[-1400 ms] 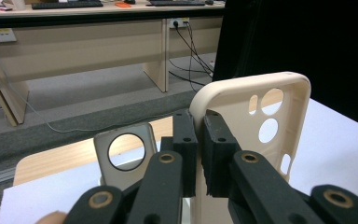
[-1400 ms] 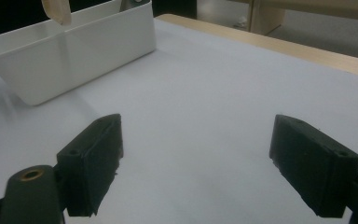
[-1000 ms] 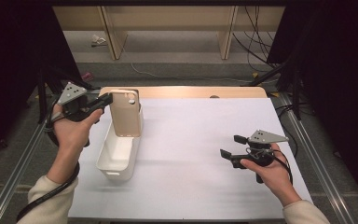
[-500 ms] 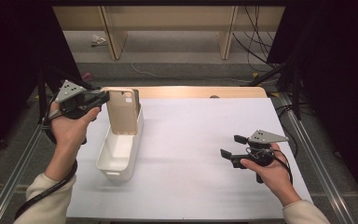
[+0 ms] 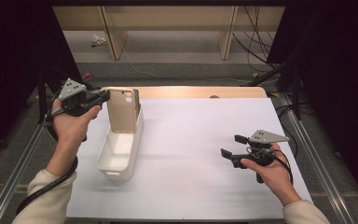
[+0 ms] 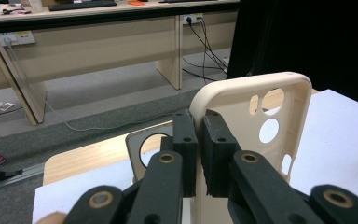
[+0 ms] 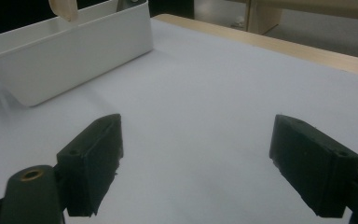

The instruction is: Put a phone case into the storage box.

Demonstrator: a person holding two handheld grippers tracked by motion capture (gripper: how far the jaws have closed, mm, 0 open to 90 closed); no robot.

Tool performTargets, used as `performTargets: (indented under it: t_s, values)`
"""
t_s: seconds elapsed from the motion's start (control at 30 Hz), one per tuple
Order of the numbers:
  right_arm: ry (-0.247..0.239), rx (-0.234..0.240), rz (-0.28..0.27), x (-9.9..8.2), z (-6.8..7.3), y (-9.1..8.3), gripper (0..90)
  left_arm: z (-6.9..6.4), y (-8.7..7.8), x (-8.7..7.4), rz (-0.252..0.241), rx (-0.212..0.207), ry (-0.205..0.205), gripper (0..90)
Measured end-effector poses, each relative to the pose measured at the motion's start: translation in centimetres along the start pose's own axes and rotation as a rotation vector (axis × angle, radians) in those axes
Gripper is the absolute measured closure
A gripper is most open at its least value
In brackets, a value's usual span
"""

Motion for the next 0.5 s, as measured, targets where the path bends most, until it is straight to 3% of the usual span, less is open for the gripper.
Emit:
performTargets:
  t_s: [0.5]
  values:
    - [0.006, -0.002, 0.000, -0.2, -0.1, -0.2, 18.2, 0.8, 1.2, 0.5, 0.001, 0.007, 0.020, 84.7]
Point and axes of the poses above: each handheld gripper's, and its own axes: y roughly forward along the jaws, x roughly out of its top, z roughly to its left, the point moved 3 cm from there along y, roughly forward along the jaws, and after that the axes turned 10 degrees about -y, right-handed, at the moved point
